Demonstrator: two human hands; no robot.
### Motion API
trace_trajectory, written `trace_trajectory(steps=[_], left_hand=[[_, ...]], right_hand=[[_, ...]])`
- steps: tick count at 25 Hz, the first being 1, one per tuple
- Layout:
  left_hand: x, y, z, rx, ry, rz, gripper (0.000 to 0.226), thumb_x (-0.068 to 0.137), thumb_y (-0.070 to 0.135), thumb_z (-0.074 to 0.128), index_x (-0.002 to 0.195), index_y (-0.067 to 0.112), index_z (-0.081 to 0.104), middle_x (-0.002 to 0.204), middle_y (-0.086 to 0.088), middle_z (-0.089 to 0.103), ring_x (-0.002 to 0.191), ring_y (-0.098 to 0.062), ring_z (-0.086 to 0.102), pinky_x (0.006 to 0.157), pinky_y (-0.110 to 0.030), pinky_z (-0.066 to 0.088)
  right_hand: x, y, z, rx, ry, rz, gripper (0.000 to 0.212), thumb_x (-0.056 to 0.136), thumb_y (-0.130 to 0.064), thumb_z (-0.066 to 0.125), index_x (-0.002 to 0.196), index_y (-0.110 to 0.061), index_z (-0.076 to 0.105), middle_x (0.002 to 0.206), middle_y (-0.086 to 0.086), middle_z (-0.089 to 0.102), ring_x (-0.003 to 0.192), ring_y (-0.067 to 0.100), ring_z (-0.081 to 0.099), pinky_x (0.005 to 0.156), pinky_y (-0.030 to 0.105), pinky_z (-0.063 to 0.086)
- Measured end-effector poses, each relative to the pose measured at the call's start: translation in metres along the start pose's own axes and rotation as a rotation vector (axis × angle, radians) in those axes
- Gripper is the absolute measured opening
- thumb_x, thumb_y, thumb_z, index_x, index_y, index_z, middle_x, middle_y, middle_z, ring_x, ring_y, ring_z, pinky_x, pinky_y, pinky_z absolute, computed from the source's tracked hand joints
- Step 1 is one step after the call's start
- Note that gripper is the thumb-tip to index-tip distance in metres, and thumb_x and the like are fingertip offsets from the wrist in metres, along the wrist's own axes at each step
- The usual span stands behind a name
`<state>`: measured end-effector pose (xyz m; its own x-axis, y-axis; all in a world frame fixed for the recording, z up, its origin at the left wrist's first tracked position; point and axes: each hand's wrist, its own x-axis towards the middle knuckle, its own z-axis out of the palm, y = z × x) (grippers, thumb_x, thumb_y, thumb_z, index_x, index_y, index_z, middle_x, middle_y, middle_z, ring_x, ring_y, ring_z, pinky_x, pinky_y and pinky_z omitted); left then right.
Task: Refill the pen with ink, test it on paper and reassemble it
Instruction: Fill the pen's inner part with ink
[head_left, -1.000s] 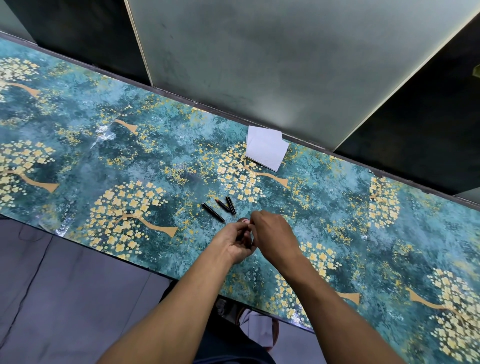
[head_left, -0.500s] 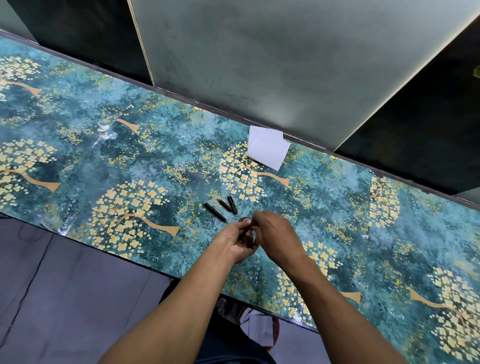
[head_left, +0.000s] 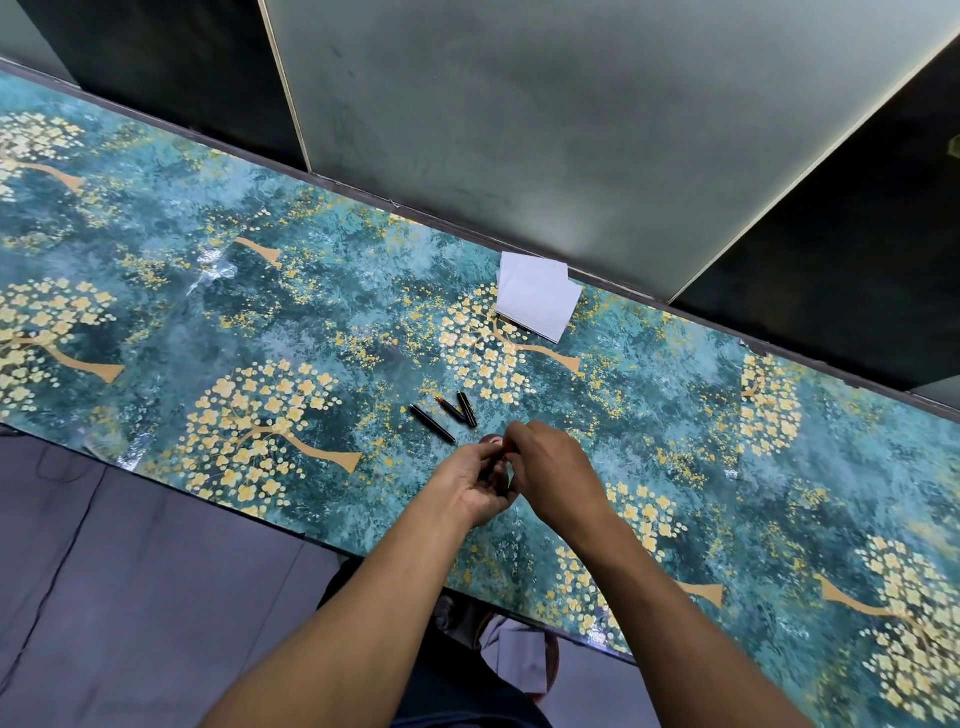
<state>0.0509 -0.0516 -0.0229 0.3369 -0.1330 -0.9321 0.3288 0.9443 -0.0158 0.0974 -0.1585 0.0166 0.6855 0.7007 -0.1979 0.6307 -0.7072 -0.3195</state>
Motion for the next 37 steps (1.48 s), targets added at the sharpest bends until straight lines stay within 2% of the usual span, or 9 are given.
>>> trace_trajectory(steps=[3,7,11,14,21,24,28,33,37], left_hand=[[-0.0006,-0.0001,0.0012,-0.005,-0.008,0.007,0.015,0.089,0.008,0.065,0.075,0.004,0.061,0.057,-0.003,0.050,0.045,-0.009,0.044,0.045,-0.026,0.054],[-0.0016,0.0001,0.0014,-0.029,0.000,0.002,0.014,0.090,0.007,0.064,0.077,0.003,0.061,0.055,-0.003,0.052,0.045,-0.009,0.045,0.043,-0.027,0.053],[-0.0043,0.0000,0.0015,-0.053,-0.016,-0.005,0.011,0.090,0.006,0.064,0.081,0.001,0.062,0.066,-0.006,0.052,0.055,-0.009,0.043,0.042,-0.023,0.053],[-0.0043,-0.0008,0.0022,-0.027,-0.014,-0.004,0.012,0.091,0.007,0.063,0.081,0.000,0.062,0.065,-0.006,0.051,0.054,-0.009,0.045,0.045,-0.025,0.054],[-0.0046,-0.0013,0.0013,-0.035,0.009,0.005,0.005,0.089,0.007,0.068,0.088,0.002,0.065,0.066,-0.004,0.055,0.049,-0.010,0.046,0.040,-0.023,0.049],[-0.0026,-0.0010,0.0014,-0.061,0.004,0.004,0.005,0.090,0.007,0.067,0.088,0.002,0.065,0.065,-0.004,0.057,0.043,-0.010,0.048,0.039,-0.023,0.048],[-0.0022,-0.0007,0.0013,-0.039,0.002,0.005,0.012,0.091,0.009,0.066,0.083,0.000,0.064,0.064,-0.006,0.054,0.051,-0.010,0.047,0.039,-0.023,0.049],[-0.0006,-0.0013,0.0045,-0.038,0.002,0.016,0.012,0.090,0.006,0.065,0.079,0.002,0.063,0.063,-0.004,0.053,0.032,-0.011,0.046,0.038,-0.022,0.048],[0.0008,-0.0007,0.0030,-0.074,-0.002,0.016,0.011,0.090,0.005,0.065,0.080,0.002,0.062,0.060,-0.005,0.056,0.033,-0.011,0.048,0.039,-0.025,0.050]], right_hand=[[0.0032,-0.0008,0.0006,-0.053,0.021,-0.010,0.011,0.098,-0.021,0.053,0.093,-0.012,0.057,0.090,0.011,0.063,0.080,0.035,0.059,0.061,0.036,0.034],[0.0033,-0.0010,0.0044,-0.091,0.039,0.025,0.026,0.103,-0.031,0.045,0.088,-0.012,0.056,0.087,0.012,0.064,0.078,0.035,0.061,0.061,0.036,0.033],[-0.0004,-0.0002,0.0024,0.002,0.022,0.027,0.012,0.098,-0.028,0.056,0.100,-0.016,0.057,0.091,0.006,0.063,0.081,0.029,0.059,0.065,0.038,0.044],[-0.0005,-0.0018,-0.0017,-0.011,0.018,0.001,0.003,0.096,-0.016,0.057,0.096,-0.015,0.055,0.091,0.007,0.062,0.078,0.029,0.057,0.060,0.036,0.040],[0.0052,-0.0094,0.0017,-0.093,0.035,0.035,0.008,0.098,-0.018,0.055,0.098,-0.010,0.055,0.094,0.012,0.064,0.080,0.033,0.059,0.062,0.035,0.032],[0.0055,-0.0091,0.0006,-0.072,0.027,0.033,0.008,0.098,-0.018,0.057,0.098,-0.011,0.056,0.095,0.010,0.064,0.080,0.031,0.059,0.061,0.035,0.035],[0.0017,-0.0045,-0.0036,-0.028,-0.019,-0.013,0.006,0.096,-0.015,0.059,0.100,-0.011,0.058,0.095,0.009,0.063,0.084,0.031,0.059,0.065,0.038,0.044],[0.0032,-0.0052,-0.0011,-0.112,0.017,0.004,0.009,0.098,-0.018,0.055,0.095,-0.010,0.057,0.093,0.012,0.065,0.082,0.036,0.061,0.061,0.037,0.033],[0.0018,-0.0060,0.0042,-0.167,0.041,0.039,0.014,0.101,-0.020,0.052,0.093,-0.010,0.057,0.092,0.012,0.066,0.081,0.036,0.064,0.059,0.036,0.031]])
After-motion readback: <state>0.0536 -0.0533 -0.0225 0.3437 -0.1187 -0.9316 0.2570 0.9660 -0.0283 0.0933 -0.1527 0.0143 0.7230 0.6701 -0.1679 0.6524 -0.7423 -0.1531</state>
